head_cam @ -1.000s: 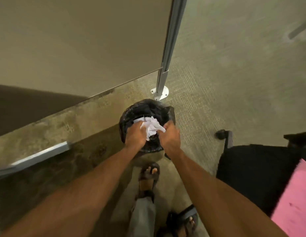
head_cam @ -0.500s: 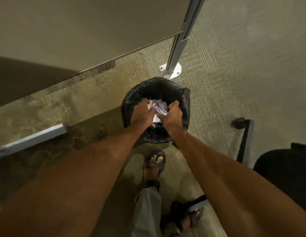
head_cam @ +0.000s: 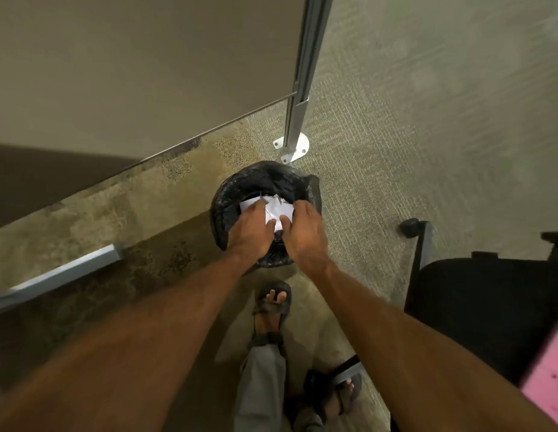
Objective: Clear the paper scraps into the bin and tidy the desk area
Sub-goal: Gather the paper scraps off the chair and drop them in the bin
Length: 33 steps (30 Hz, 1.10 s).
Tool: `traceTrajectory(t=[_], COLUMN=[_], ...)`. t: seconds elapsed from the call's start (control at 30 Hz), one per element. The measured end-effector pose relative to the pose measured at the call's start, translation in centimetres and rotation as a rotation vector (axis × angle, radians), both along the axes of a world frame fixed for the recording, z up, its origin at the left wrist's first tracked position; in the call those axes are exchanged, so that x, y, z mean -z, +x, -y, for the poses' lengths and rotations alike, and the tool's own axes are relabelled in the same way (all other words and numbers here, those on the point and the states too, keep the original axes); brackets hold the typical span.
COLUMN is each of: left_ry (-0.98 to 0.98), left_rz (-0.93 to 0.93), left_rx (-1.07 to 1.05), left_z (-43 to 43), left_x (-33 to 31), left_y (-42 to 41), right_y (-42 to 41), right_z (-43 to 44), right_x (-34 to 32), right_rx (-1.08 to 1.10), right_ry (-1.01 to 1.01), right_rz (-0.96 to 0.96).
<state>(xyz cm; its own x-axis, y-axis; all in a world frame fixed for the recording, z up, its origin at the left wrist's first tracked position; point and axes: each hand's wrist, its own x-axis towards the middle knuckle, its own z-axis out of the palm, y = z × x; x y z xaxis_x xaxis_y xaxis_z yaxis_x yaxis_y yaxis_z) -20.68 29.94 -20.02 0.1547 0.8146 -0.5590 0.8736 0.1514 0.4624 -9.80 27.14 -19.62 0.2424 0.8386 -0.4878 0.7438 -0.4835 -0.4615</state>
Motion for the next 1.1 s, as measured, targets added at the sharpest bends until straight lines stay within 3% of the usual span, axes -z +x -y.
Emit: traceTrajectory(t=[0.27,0.7,1.1], left_ry=[0.243,0.344,0.412], left_rz=[-0.054,-0.118,-0.119], left_rx=[0.211,0.542,0.825], left_z=[3.3,10.1,19.3], left_x=[-6.4,-16.0,-19.1], left_y=[3.0,11.1,21.9], right_y=[3.1,13.5,23.0], right_z=[3.7,14.0,26.0], right_x=[-6.9,-17.2,-19.7], right_rx=[0.022,0.194,0.401], right_ry=[0.083,0.189,0.139], right_rz=[0.108,0.192,0.306])
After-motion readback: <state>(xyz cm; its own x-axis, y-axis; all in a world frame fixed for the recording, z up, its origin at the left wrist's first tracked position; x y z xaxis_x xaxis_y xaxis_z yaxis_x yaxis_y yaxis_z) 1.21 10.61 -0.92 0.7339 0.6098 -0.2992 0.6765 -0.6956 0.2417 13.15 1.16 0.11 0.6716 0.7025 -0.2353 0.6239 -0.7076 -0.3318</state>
